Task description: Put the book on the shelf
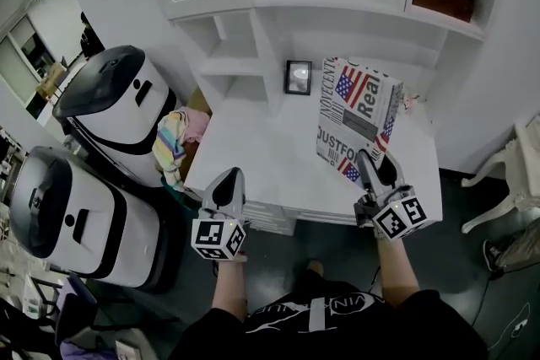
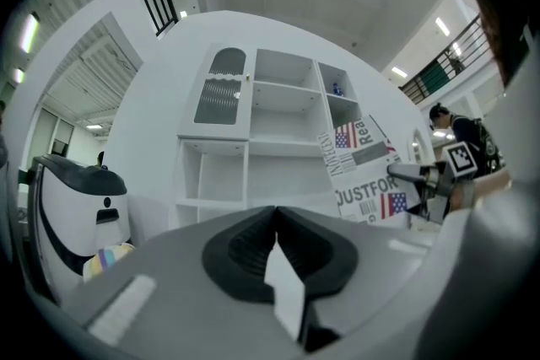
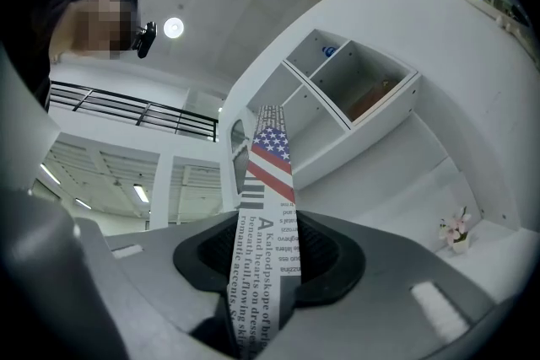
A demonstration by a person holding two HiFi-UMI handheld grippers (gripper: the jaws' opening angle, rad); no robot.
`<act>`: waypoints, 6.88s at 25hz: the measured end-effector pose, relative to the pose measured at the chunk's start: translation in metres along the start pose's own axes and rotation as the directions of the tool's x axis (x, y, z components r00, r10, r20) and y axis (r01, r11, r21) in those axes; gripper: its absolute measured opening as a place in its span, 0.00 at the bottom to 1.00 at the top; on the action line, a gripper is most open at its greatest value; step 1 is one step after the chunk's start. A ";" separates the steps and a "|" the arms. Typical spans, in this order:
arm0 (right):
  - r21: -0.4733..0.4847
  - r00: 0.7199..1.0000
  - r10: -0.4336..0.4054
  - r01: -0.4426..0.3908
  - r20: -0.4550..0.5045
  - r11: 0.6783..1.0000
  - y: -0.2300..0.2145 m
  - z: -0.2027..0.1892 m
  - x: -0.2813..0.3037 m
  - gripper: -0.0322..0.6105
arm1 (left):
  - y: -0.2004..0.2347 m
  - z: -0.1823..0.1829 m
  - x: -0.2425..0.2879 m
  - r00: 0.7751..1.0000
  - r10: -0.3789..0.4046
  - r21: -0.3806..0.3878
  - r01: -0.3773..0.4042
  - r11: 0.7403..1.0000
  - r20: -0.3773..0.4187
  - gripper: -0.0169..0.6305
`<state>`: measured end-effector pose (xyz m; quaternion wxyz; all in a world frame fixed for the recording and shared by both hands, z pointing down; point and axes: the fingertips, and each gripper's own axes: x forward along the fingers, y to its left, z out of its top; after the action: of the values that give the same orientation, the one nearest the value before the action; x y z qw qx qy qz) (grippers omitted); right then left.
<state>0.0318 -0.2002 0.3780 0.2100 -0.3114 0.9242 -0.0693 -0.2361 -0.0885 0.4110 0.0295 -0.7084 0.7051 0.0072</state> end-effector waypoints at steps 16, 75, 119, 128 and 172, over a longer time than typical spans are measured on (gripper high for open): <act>-0.152 0.992 0.111 -0.101 0.055 0.983 -0.031 0.036 0.089 0.30 | 0.000 0.012 0.112 0.995 -0.098 -0.016 0.098 0.995 -0.019 0.03; -0.950 0.949 -0.102 -0.305 -0.298 -0.063 -0.046 0.123 0.332 0.30 | 0.044 0.100 0.280 0.926 -0.359 -0.083 0.370 0.925 0.120 0.03; -0.978 0.968 -0.230 -0.049 -0.097 0.205 -0.052 0.130 0.343 0.38 | 0.037 0.081 0.264 0.895 -0.436 -0.094 0.444 0.891 0.094 0.03; -0.978 0.947 -0.308 -0.032 -0.095 0.204 -0.071 0.131 0.358 0.37 | 0.058 0.074 0.260 0.915 -0.394 -0.120 0.401 0.908 0.084 0.03; -0.950 0.927 -0.361 0.017 -0.102 0.312 -0.089 0.121 0.328 0.22 | 0.053 0.067 0.264 0.925 -0.376 -0.095 0.379 0.920 0.050 0.03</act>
<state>-0.1026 -0.4689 0.1793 -0.1580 -0.4679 0.7699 0.4041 -0.2859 -0.3492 0.3287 0.0045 -0.8313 0.5536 0.0485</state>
